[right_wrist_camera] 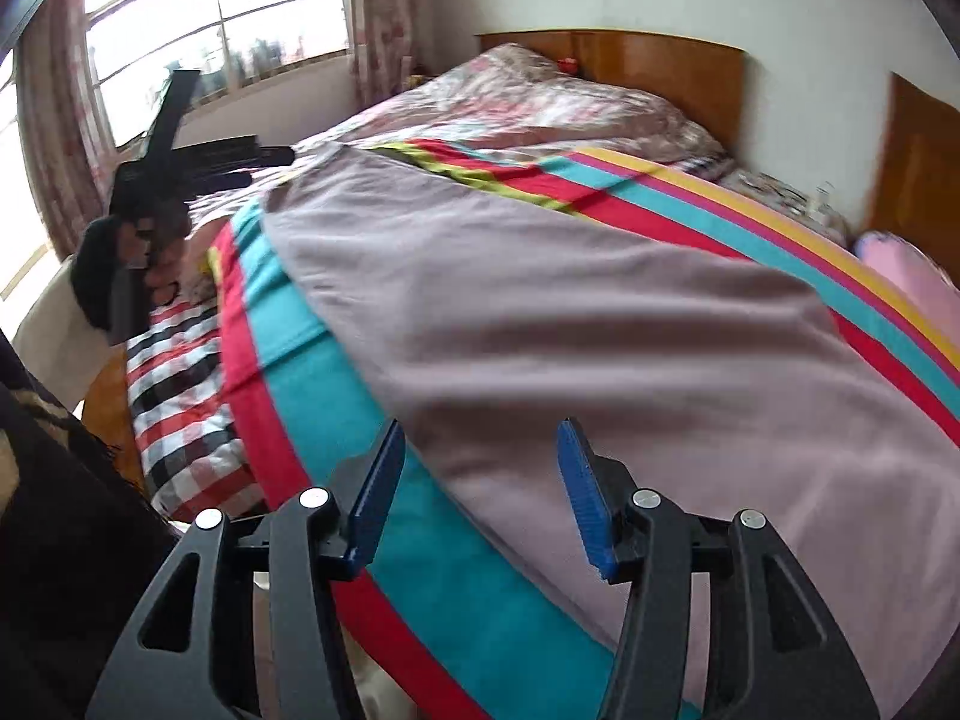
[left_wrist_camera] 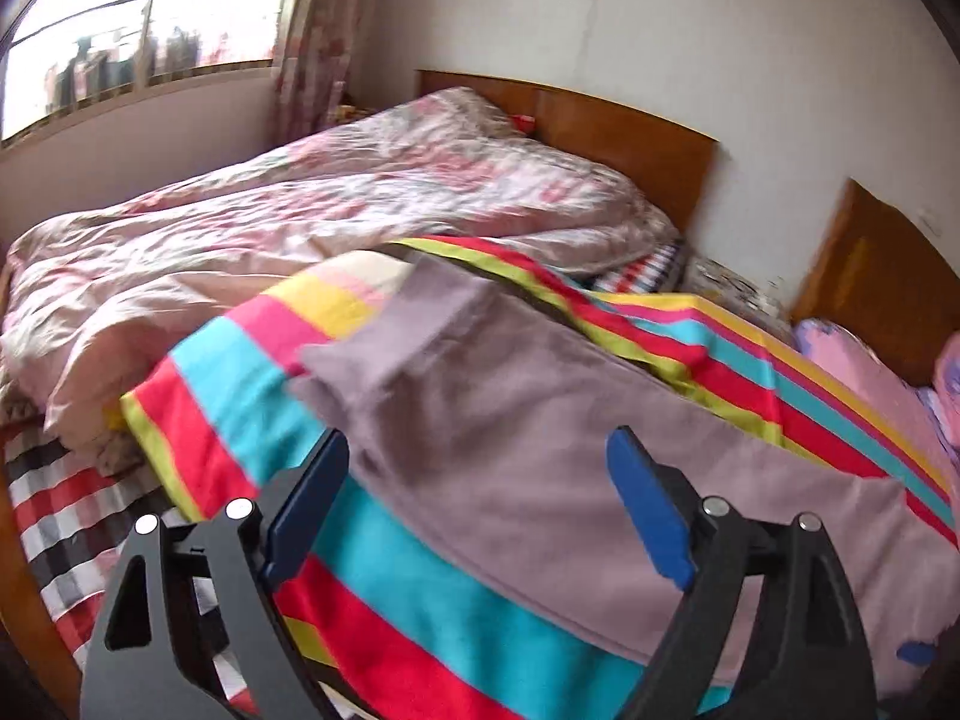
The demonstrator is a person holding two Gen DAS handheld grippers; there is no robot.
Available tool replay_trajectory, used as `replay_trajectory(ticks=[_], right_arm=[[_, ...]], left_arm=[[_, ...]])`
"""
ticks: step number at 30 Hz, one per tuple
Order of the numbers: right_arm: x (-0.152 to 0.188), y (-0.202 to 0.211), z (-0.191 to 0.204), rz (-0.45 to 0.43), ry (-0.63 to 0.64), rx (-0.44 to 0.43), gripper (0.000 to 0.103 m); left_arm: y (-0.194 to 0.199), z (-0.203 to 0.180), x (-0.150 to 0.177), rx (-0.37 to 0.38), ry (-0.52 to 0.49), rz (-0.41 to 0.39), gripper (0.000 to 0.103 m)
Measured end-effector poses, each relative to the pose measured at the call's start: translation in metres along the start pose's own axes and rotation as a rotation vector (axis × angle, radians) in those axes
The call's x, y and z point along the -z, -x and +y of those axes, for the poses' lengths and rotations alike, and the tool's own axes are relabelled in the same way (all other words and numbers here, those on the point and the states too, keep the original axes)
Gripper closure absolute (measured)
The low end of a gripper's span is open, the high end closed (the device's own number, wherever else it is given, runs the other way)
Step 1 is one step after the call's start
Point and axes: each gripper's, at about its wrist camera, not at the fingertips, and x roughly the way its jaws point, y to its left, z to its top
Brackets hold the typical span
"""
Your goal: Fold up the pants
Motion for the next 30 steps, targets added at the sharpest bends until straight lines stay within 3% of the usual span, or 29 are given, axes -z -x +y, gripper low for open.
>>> replay_trajectory(ticks=[3, 6, 7, 9, 12, 16, 18, 21, 23, 28, 30], right_arm=[[0.036, 0.025, -0.035, 0.044, -0.111, 0.122, 0.052], [0.06, 0.037, -0.053, 0.08, -0.19, 0.246, 0.052], [0.062, 0.04, -0.056, 0.072, -0.213, 0.26, 0.052], [0.061, 0.044, -0.059, 0.041, -0.227, 0.262, 0.052], [0.051, 0.039, -0.064, 0.033, -0.215, 0.253, 0.052], [0.057, 0.018, -0.08, 0.153, -0.182, 0.24, 0.051], [0.069, 0.027, -0.091, 0.127, -0.166, 0.204, 0.051], [0.082, 0.041, -0.109, 0.128, -0.191, 0.216, 0.051], [0.09, 0.048, -0.118, 0.112, -0.217, 0.191, 0.051], [0.094, 0.06, -0.117, 0.088, -0.222, 0.232, 0.051], [0.095, 0.079, -0.12, 0.039, -0.236, 0.279, 0.05]], left_arm=[[0.0, -0.081, 0.022, 0.23, -0.173, 0.11, 0.013], [0.002, -0.16, 0.06, 0.398, -0.354, 0.191, 0.013], [0.002, -0.181, 0.072, 0.424, -0.414, 0.207, 0.013], [0.005, -0.221, 0.096, 0.432, -0.532, 0.22, 0.013], [0.008, -0.245, 0.11, 0.456, -0.604, 0.226, 0.013], [0.003, -0.24, 0.101, 0.417, -0.565, 0.222, 0.013], [-0.006, -0.233, 0.096, 0.38, -0.541, 0.233, 0.013], [-0.038, -0.221, 0.105, 0.291, -0.533, 0.326, 0.013], [-0.04, -0.219, 0.112, 0.285, -0.562, 0.282, 0.008], [-0.045, -0.224, 0.106, 0.244, -0.57, 0.327, 0.005], [-0.04, -0.234, 0.1, 0.224, -0.578, 0.332, 0.006]])
